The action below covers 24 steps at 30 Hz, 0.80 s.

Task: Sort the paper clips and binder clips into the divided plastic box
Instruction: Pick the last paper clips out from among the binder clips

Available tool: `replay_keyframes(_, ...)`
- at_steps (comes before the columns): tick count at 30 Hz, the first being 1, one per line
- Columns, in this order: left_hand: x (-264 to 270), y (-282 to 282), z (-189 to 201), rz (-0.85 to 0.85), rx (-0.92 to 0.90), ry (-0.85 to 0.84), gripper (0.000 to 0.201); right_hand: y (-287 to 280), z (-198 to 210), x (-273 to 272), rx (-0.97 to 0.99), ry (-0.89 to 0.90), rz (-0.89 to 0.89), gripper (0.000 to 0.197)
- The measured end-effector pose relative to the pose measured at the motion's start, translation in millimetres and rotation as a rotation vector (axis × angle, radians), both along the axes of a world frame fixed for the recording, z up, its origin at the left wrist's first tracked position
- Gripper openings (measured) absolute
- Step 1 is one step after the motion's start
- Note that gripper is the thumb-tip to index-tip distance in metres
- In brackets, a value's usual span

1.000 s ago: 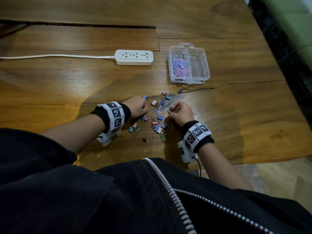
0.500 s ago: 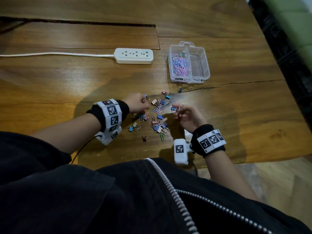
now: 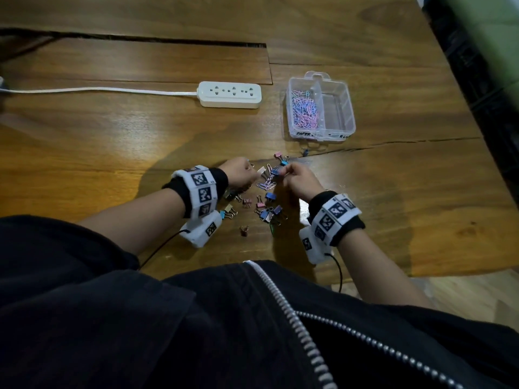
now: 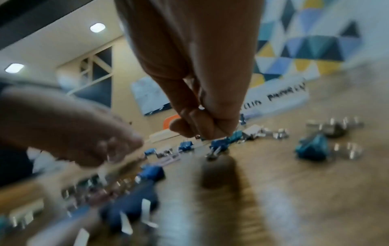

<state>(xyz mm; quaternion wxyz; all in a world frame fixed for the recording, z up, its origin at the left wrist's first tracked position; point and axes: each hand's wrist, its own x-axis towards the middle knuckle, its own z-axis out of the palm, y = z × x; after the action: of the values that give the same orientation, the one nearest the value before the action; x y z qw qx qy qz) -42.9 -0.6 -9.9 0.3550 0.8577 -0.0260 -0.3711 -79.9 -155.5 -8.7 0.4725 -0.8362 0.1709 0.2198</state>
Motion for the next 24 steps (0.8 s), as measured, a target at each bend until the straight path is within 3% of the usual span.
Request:
replay_keyframes(4, 2, 14, 12, 0.430, -0.621, 0.424, 0.014, 7, -7, 1, -0.318, -0.090, 0.343, 0.020)
replay_keyframes(5, 2, 16, 12, 0.504, -0.748, 0.467, 0.011, 8, -10, 2, -0.367, -0.117, 0.384, 0.021)
replay_keyframes(7, 3, 18, 11, 0.560, -0.835, 0.461, 0.011, 10, -14, 2, -0.458, -0.170, 0.444, 0.025)
replay_keyframes(10, 5, 17, 9, 0.452, -0.684, 0.340, 0.014, 12, -10, 2, -0.547, -0.187, 0.473, 0.024)
replay_keyframes(15, 10, 18, 2, -0.236, 0.042, -0.113, 0.013, 12, -7, -3, -0.578, -0.245, 0.511, 0.019)
replay_keyframes(17, 10, 19, 1, -0.383, 0.231, -0.227, 0.013, 11, -9, -4, -0.561, -0.244, 0.513, 0.020)
replay_keyframes(22, 8, 18, -4, -0.564, 0.330, -0.285, 0.026, 11, -9, -6, -0.528, -0.232, 0.477, 0.016)
replay_keyframes(24, 6, 17, -7, -0.605, 0.318, -0.306, 0.019, 11, -9, -7, -0.527, -0.211, 0.473, 0.014)
